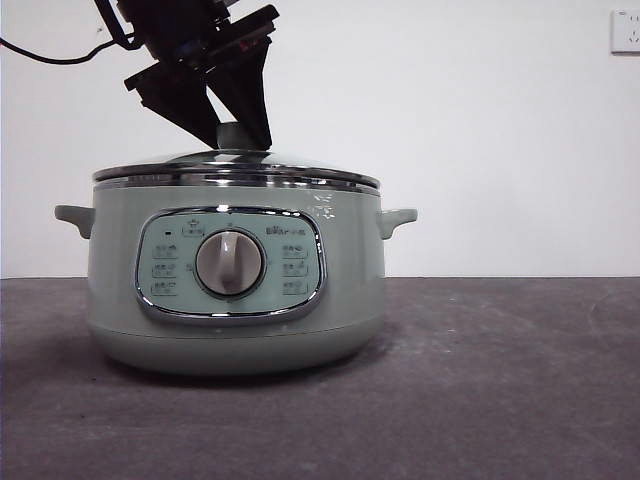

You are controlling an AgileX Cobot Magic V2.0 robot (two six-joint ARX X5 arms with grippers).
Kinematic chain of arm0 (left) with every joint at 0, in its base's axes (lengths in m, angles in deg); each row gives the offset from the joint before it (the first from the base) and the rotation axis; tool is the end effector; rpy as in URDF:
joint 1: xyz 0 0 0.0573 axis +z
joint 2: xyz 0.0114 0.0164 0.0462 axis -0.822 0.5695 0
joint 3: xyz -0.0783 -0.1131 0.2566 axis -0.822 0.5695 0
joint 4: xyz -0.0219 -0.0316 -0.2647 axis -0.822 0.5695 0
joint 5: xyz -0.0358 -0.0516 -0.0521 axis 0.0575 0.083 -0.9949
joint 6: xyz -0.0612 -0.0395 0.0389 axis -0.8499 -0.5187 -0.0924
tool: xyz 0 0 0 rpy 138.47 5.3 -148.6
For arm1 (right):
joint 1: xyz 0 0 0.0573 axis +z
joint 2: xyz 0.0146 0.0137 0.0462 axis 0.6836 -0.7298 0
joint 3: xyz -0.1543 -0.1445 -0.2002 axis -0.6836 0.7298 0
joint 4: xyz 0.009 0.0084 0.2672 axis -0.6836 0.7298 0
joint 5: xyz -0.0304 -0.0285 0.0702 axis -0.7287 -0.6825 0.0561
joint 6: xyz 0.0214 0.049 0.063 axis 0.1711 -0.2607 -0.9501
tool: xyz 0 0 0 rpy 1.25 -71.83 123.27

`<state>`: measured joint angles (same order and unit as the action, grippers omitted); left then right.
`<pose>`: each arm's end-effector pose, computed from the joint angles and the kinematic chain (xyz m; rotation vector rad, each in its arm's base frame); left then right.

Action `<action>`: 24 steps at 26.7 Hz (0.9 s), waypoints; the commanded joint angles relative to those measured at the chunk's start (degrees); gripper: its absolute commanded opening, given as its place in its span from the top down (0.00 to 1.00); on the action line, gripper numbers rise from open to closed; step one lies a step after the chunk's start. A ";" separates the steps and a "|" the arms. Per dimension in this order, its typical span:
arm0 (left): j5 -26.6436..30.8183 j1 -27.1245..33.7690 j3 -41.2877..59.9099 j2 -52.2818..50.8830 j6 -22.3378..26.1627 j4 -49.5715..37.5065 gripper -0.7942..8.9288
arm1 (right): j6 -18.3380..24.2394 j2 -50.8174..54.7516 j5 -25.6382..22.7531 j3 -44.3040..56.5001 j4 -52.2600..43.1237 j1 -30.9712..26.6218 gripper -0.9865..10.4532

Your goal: Pick up the egg,open the lid,put the egg in the pot,close the lid

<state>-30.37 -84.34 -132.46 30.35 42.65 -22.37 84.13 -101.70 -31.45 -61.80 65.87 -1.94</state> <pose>0.3334 -0.1943 0.3085 0.2265 0.8473 -0.6086 0.1425 0.1031 0.5044 -0.2089 0.2836 0.4864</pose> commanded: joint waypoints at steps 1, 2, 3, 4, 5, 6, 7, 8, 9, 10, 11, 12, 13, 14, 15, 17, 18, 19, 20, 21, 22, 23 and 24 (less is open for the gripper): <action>-0.63 -0.66 -0.46 0.33 -0.42 1.27 0.93 | -0.33 0.17 0.00 0.22 -0.72 0.02 0.53; -0.52 -0.66 -0.46 0.33 -0.42 1.27 0.93 | -0.33 0.17 0.00 0.22 -0.72 0.02 0.53; -0.52 -0.66 -0.46 0.33 -0.42 1.40 0.93 | -0.33 0.17 0.00 0.22 -0.72 0.02 0.53; -0.52 -0.68 -0.46 0.33 -0.42 1.62 0.93 | -0.33 0.17 0.00 0.22 -0.72 0.02 0.53; -0.50 -0.70 -0.46 0.33 -0.42 2.03 0.93 | -0.33 0.17 -0.02 0.22 -0.72 0.02 0.53; -0.39 -0.76 -0.46 0.35 -0.42 2.51 0.93 | -0.33 0.17 -0.02 0.22 -0.72 0.02 0.53; -0.17 -0.85 -0.46 0.33 -0.42 2.82 0.93 | -0.33 0.17 0.00 0.22 -0.72 0.02 0.53; 0.39 -0.96 -0.46 0.35 -0.42 3.13 0.93 | -0.33 0.17 0.00 0.22 -0.72 0.02 0.53; 0.61 -0.98 -0.46 0.33 -0.42 3.39 0.93 | -0.33 0.17 0.00 0.22 -0.72 0.02 0.53; 0.59 -0.98 -0.46 0.33 -0.42 3.61 0.93 | -0.33 0.17 0.00 0.22 -0.72 0.02 0.53; 0.57 -0.98 -0.46 0.35 -0.42 3.82 0.92 | -0.33 0.15 0.00 0.22 -0.72 0.02 0.53; 0.59 -0.98 -0.46 0.35 -0.42 4.00 0.91 | -0.33 0.15 0.00 0.22 -0.72 0.02 0.53; 0.59 -0.98 -0.46 0.35 -0.42 4.02 0.90 | -0.33 0.15 0.00 0.22 -0.70 0.02 0.53; 0.59 -0.98 -0.46 0.35 -0.44 3.93 0.85 | -0.33 0.15 0.02 0.22 -0.70 0.02 0.53; 0.59 -0.98 -0.46 0.35 -0.44 3.76 0.77 | -0.31 0.15 0.09 0.22 -0.70 0.02 0.53; 0.59 -0.98 -0.46 0.33 -0.46 3.41 0.53 | -0.33 0.15 0.11 0.22 -0.63 0.02 0.53; 0.59 -0.96 -0.46 0.33 -0.46 3.21 0.44 | -0.33 0.15 0.11 0.22 -0.55 0.02 0.53; 0.59 -0.96 -0.46 0.33 -0.46 3.06 0.40 | -0.33 0.15 0.11 0.22 -0.44 0.02 0.53; 0.59 -0.96 -0.46 0.33 -0.46 2.75 0.40 | -0.33 0.15 0.13 0.22 -0.22 0.02 0.53; 0.59 -0.96 -0.48 0.31 -0.46 2.45 0.40 | -0.33 0.15 0.15 0.22 0.17 0.02 0.53; 0.59 -0.94 -0.48 0.20 -0.46 2.21 0.40 | -0.33 0.15 0.15 0.22 0.61 0.02 0.53; 0.55 -0.90 -0.68 0.17 -0.46 2.05 0.40 | -0.33 0.15 0.17 0.22 1.25 0.02 0.53; 0.57 -0.87 -0.81 0.09 -0.46 1.75 0.40 | -0.35 0.13 0.17 0.22 2.05 0.02 0.53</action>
<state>-29.47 -85.04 -132.89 30.33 42.58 -20.53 84.13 -101.70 -31.41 -61.82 67.73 -1.96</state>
